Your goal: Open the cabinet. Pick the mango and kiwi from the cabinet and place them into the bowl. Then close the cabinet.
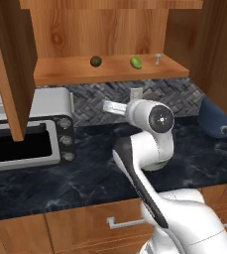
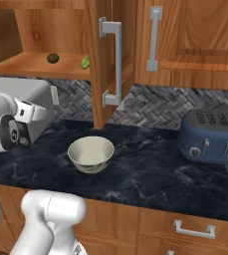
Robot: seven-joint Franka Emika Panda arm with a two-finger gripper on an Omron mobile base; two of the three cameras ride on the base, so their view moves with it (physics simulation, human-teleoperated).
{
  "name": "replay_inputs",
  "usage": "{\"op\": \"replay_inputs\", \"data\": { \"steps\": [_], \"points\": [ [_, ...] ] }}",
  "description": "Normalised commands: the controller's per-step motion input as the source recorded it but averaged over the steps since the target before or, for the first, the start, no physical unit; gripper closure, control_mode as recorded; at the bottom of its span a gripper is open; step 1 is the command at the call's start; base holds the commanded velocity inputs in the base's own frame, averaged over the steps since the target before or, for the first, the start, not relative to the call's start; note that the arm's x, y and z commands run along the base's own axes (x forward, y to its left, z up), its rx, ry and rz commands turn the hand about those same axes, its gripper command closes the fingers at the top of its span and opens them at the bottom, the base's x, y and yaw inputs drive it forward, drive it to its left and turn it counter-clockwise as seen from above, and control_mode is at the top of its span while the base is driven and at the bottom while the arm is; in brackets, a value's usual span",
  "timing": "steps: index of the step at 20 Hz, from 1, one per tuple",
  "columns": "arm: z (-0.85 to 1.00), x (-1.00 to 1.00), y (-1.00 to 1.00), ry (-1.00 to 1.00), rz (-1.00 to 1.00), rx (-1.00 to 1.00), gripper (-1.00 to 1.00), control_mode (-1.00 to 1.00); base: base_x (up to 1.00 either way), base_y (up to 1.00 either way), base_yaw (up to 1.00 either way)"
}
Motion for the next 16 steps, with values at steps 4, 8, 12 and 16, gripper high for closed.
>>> {"op": "replay_inputs", "data": {
  "steps": [4, 8, 12, 16],
  "points": [
    [0.66, -0.01, -0.90, 0.11, -0.63, -0.03, -1.00, -1.00, 0.00, 0.00, 0.00],
    [0.33, 0.03, -0.19, 0.02, -0.14, -0.01, -1.00, -1.00, 0.00, 0.00, 0.00],
    [0.38, 0.12, -0.04, 0.00, 0.00, 0.01, -1.00, -1.00, 0.00, 0.00, 0.00],
    [0.62, 0.16, -0.01, 0.02, 0.00, 0.00, -1.00, -1.00, 0.00, 0.00, 0.00]
  ]
}}
